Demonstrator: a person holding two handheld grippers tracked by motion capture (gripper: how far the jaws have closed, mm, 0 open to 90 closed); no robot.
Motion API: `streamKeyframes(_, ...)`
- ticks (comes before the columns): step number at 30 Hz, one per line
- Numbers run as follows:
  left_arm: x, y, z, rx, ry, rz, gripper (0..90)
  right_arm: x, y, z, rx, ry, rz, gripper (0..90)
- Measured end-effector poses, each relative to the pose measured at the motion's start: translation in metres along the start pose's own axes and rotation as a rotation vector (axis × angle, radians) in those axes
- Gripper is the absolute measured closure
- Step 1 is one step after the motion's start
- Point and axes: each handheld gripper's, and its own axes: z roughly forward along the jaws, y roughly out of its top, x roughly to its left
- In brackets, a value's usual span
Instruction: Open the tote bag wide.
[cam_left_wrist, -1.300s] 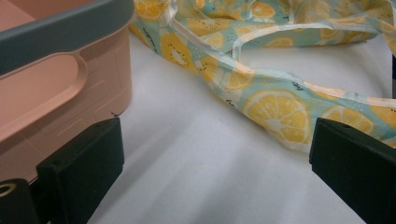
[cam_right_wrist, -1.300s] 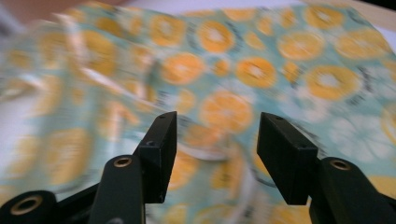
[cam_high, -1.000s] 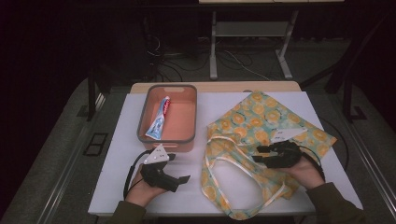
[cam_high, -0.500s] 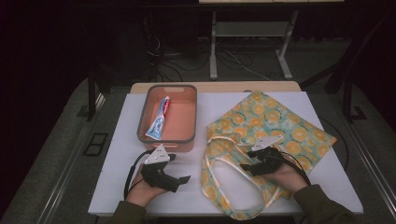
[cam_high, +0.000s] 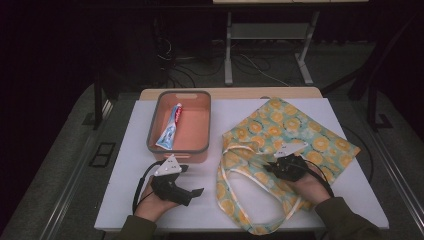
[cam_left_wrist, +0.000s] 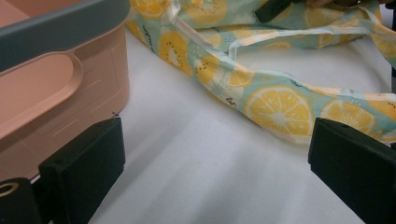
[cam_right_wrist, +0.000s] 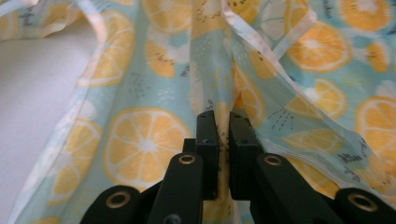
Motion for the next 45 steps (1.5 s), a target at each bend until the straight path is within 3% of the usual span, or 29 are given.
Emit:
streamKeyframes(10, 0.000, 0.000, 0.000, -0.002, 0.002, -0.001, 2.4, -0.021, -0.003, -0.009, -0.019, -0.089, 0.065, 84.8)
streamKeyframes(14, 0.000, 0.000, 0.000, -0.001, 0.001, -0.001, 2.4, -0.028, -0.006, -0.007, -0.011, -0.052, 0.105, 66.9)
streamKeyframes(19, 0.000, 0.000, 0.000, 0.001, 0.000, -0.003, 2.4, -0.026, -0.007, 0.000, -0.007, -0.033, 0.103, 43.5)
streamKeyframes(24, 0.000, 0.000, 0.001, 0.003, -0.002, -0.002, 2.3, -0.022, -0.008, 0.009, 0.013, -0.029, 0.080, 33.6)
streamKeyframes(26, 0.000, 0.000, 0.001, 0.003, -0.002, -0.002, 2.4, -0.022, -0.008, 0.009, 0.012, -0.031, 0.081, 35.9)
streamKeyframes(31, 0.000, 0.000, 0.001, 0.006, -0.003, 0.000, 2.4, -0.030, -0.009, 0.005, 0.001, -0.054, 0.117, 63.3)
streamKeyframes(37, -0.001, 0.000, 0.002, 0.010, -0.003, 0.000, 2.4, -0.034, -0.010, 0.005, 0.000, -0.087, 0.125, 85.3)
streamKeyframes(45, 0.000, 0.000, 0.002, 0.007, -0.002, 0.000, 2.4, -0.034, -0.006, -0.001, -0.023, -0.092, 0.113, 88.7)
